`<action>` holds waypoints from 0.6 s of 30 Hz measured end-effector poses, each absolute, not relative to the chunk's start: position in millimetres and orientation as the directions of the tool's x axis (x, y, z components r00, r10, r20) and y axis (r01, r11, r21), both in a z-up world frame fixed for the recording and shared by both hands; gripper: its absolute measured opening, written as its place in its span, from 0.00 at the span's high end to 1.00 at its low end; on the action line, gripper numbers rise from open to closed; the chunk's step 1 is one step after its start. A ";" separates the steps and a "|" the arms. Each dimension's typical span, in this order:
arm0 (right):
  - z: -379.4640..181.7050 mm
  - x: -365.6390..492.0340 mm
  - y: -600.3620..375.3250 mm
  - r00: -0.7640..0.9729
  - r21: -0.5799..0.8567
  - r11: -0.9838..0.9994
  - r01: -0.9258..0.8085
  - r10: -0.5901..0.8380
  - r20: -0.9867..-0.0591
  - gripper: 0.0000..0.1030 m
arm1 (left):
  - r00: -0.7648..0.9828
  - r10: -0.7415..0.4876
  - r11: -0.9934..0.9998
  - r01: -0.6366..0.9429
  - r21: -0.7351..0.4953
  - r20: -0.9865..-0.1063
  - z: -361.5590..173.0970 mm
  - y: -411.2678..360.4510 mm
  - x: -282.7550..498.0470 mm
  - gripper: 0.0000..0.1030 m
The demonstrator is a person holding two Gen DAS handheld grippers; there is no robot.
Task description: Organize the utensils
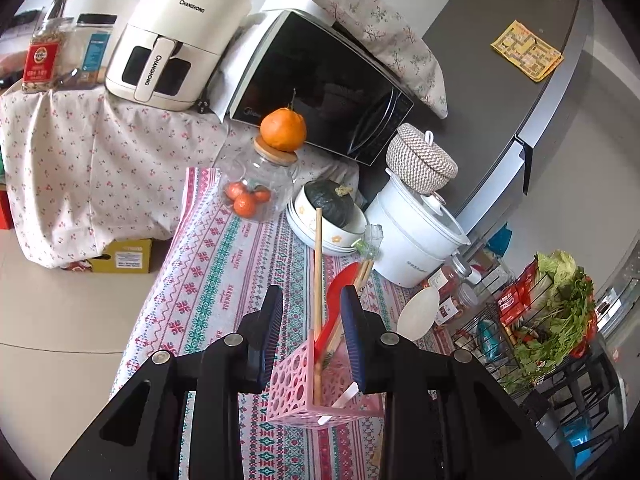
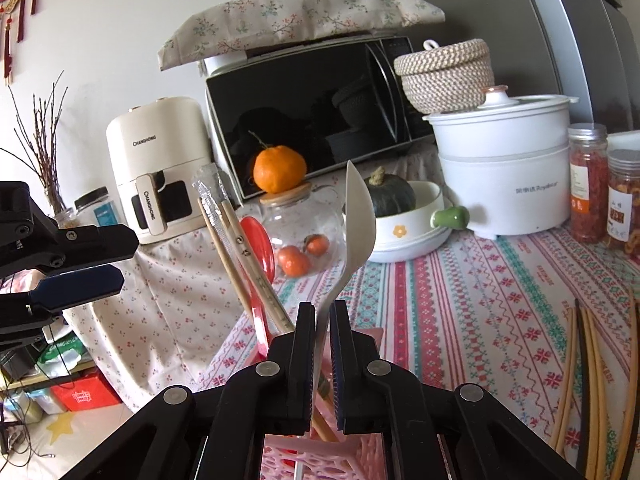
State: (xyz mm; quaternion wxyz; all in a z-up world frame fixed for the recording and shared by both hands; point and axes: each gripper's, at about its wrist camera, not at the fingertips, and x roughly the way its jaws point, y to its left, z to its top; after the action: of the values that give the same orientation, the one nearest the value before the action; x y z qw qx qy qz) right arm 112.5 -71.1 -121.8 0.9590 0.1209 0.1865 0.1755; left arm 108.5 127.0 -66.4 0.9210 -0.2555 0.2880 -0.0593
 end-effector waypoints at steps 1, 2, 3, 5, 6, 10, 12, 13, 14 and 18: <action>-122.2 112.9 -72.8 0.862 0.300 0.907 -0.295 0.388 -0.326 0.91 | 0.824 -0.263 0.861 -0.035 -0.508 -0.501 -66.3 126.6 108.4 0.69; -122.2 113.5 -75.0 0.854 0.305 0.904 -0.299 0.396 -0.337 0.84 | 0.821 -0.270 0.859 -0.031 -0.511 -0.504 -65.9 126.2 108.7 0.69; -121.5 114.3 -77.5 0.846 0.311 0.902 -0.301 0.403 -0.351 0.70 | 0.818 -0.273 0.859 -0.029 -0.512 -0.506 -65.6 125.9 108.9 0.69; -119.3 114.8 -82.3 0.827 0.327 0.892 -0.314 0.425 -0.367 0.54 | 0.817 -0.276 0.859 -0.026 -0.511 -0.506 -64.5 125.0 108.4 0.69; -117.0 114.6 -84.0 0.821 0.324 0.890 -0.321 0.432 -0.373 0.54 | 0.817 -0.276 0.860 -0.026 -0.510 -0.506 -63.9 124.7 108.1 0.69; -104.2 111.5 -90.3 0.830 0.298 0.896 -0.329 0.425 -0.361 0.54 | 0.814 -0.278 0.861 -0.023 -0.508 -0.509 -63.6 122.2 108.0 0.69; -107.0 120.1 -90.1 0.794 0.322 0.887 -0.332 0.447 -0.413 0.54 | 0.813 -0.274 0.864 -0.026 -0.503 -0.513 -64.3 121.7 107.2 0.69; -109.9 126.5 -87.9 0.765 0.329 0.883 -0.335 0.459 -0.452 0.54 | 0.812 -0.275 0.862 -0.028 -0.505 -0.515 -64.7 122.1 106.8 0.69; -111.1 131.1 -86.7 0.745 0.331 0.879 -0.343 0.469 -0.473 0.54 | 0.810 -0.277 0.860 -0.030 -0.509 -0.516 -64.9 123.1 106.4 0.69; -107.4 140.0 -91.4 0.715 0.367 0.863 -0.346 0.496 -0.492 0.54 | 0.815 -0.282 0.849 -0.033 -0.527 -0.506 -63.0 129.8 103.8 0.69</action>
State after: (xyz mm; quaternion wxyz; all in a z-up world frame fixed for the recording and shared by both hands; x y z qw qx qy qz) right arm 140.0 -91.4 -107.4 0.9175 0.1253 0.2996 0.2295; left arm 103.8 129.8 -63.0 0.9147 -0.2662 0.2964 -0.0680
